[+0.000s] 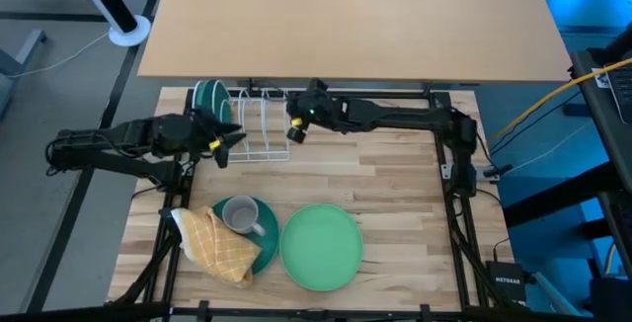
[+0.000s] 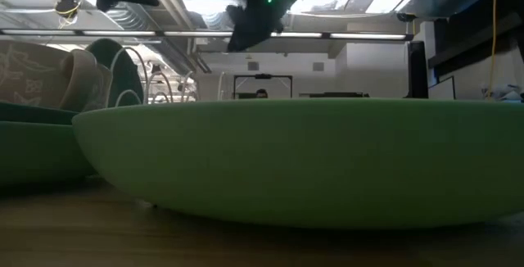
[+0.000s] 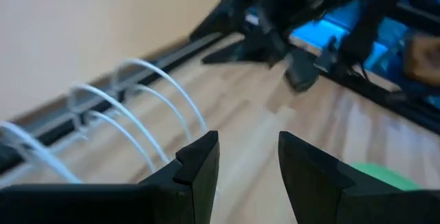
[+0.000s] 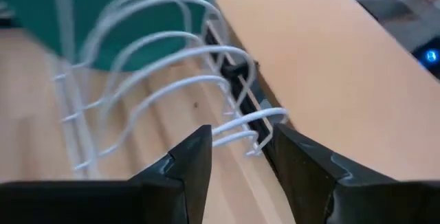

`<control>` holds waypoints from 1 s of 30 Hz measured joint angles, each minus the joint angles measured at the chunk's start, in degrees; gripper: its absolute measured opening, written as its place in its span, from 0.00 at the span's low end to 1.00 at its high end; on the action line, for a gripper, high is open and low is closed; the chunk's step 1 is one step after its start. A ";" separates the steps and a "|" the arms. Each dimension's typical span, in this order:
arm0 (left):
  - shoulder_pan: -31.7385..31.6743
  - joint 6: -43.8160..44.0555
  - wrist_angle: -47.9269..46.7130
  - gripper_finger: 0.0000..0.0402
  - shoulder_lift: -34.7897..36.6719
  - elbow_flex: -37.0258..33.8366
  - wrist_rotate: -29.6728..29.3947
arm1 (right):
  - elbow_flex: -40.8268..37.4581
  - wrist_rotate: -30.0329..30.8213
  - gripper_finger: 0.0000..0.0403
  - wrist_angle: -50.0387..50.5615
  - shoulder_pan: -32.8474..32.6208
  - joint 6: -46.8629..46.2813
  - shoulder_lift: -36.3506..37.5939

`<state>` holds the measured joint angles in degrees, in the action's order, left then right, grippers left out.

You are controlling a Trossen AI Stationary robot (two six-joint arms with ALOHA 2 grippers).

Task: Sort dishes
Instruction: Put the right light green plate into the dish rack

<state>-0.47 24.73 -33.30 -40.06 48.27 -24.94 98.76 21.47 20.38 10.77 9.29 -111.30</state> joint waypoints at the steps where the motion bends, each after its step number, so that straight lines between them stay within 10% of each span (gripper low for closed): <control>1: 0.37 0.44 -0.08 0.35 -0.81 0.00 0.87 | 0.00 0.05 0.39 2.66 -0.92 0.26 0.96; 16: 8.69 0.80 0.16 0.35 -12.93 -0.04 2.14 | -0.49 -7.41 0.39 36.15 -14.55 -13.16 6.91; 30: 16.44 3.80 3.85 0.35 -20.27 -0.04 2.11 | -14.96 -17.65 0.39 36.05 -17.21 -29.61 6.68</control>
<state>15.97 28.53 -29.44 -60.33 48.23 -22.83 83.80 3.83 56.43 -6.44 -20.32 -104.62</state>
